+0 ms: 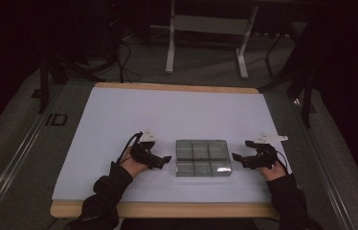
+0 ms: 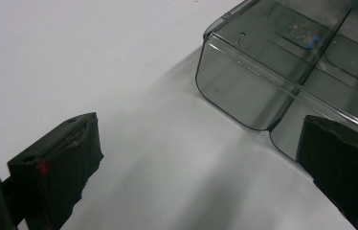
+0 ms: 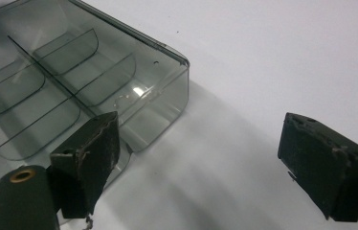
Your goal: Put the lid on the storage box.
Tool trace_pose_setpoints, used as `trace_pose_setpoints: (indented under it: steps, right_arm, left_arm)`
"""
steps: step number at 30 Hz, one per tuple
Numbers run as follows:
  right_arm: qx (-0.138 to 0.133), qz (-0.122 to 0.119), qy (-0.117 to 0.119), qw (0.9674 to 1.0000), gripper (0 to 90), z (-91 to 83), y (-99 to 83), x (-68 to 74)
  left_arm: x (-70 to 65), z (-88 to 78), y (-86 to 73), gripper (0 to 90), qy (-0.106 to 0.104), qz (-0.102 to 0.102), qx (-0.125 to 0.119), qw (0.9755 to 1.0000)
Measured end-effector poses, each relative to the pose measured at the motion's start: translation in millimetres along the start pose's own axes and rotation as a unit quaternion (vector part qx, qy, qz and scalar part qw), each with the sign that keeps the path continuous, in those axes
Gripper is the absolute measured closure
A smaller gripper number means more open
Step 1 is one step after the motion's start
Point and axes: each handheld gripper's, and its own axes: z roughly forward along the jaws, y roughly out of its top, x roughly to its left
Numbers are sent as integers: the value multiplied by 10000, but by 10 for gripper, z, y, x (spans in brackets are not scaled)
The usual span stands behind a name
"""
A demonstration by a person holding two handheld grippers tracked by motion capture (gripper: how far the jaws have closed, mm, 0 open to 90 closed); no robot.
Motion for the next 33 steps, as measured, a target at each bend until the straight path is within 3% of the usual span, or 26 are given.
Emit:
trace_pose_setpoints:
  steps: [14,19,33]
  right_arm:
    - [-13,48,-119,9999,144,-138,-139,-55]
    - [-54,92,-209,9997,143,-179,-222,-74]
    - [22,170,-387,9991,143,-261,-421,-133]
  left_arm:
    - [-3,-147,-103,24,26,15,-5,10000]
    - [7,-206,-180,24,44,-70,-23,10000]
    - [40,-335,-332,24,277,-129,-67,9995]
